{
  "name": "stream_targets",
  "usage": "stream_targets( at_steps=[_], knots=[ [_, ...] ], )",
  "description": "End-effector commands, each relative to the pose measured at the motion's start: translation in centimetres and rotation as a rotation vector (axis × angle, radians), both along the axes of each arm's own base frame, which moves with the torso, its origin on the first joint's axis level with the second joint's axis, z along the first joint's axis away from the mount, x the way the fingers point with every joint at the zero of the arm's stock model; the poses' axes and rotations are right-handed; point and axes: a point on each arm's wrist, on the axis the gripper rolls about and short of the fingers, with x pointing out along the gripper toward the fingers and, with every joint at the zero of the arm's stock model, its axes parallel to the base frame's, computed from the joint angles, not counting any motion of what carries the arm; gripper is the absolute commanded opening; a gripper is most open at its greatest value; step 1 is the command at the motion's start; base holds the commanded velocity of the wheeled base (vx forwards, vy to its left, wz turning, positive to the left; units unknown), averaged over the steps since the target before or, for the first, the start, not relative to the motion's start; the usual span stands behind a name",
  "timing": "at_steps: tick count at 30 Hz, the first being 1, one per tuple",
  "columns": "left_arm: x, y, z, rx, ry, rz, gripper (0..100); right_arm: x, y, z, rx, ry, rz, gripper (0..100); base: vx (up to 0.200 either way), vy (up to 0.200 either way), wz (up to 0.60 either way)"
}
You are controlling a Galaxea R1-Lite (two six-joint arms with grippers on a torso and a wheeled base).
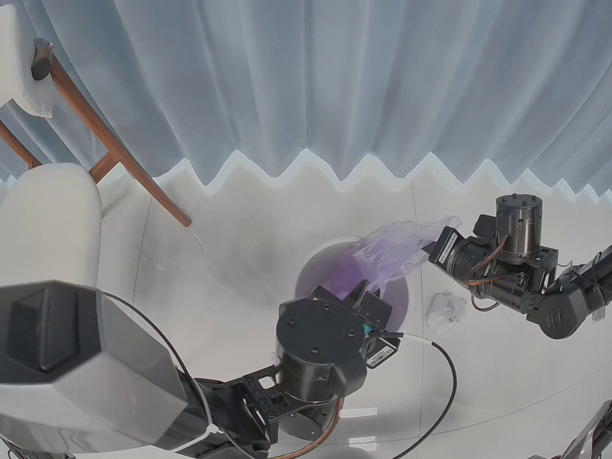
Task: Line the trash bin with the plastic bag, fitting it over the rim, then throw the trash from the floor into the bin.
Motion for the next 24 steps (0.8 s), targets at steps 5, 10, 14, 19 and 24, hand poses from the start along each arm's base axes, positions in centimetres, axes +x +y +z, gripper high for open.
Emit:
stream_targets(
  at_steps=[5,10,14,19,24],
  knots=[
    [0.2,0.4,1.3,-0.081,-0.002,0.013,100,1.7,-3.0,-0.9,-0.032,-0.033,-0.007,0,0.0,0.0,0.0],
    [-0.1,3.6,1.0,-0.051,0.034,0.057,100,1.5,-2.9,-1.1,-0.039,-0.03,0.016,0,0.0,0.0,0.0],
    [-0.2,4.1,0.5,-0.087,0.074,0.071,100,1.2,-2.6,-1.2,-0.039,-0.027,0.028,0,0.0,0.0,0.0],
    [0.3,4.0,-0.1,-0.096,0.092,0.083,100,0.6,-2.2,-1.0,-0.038,-0.026,0.046,0,0.0,0.0,0.0],
    [1.1,3.1,-1.5,-0.071,0.109,0.09,100,-0.1,-1.7,-1.5,-0.044,-0.006,0.067,0,0.0,0.0,0.0]
  ],
)
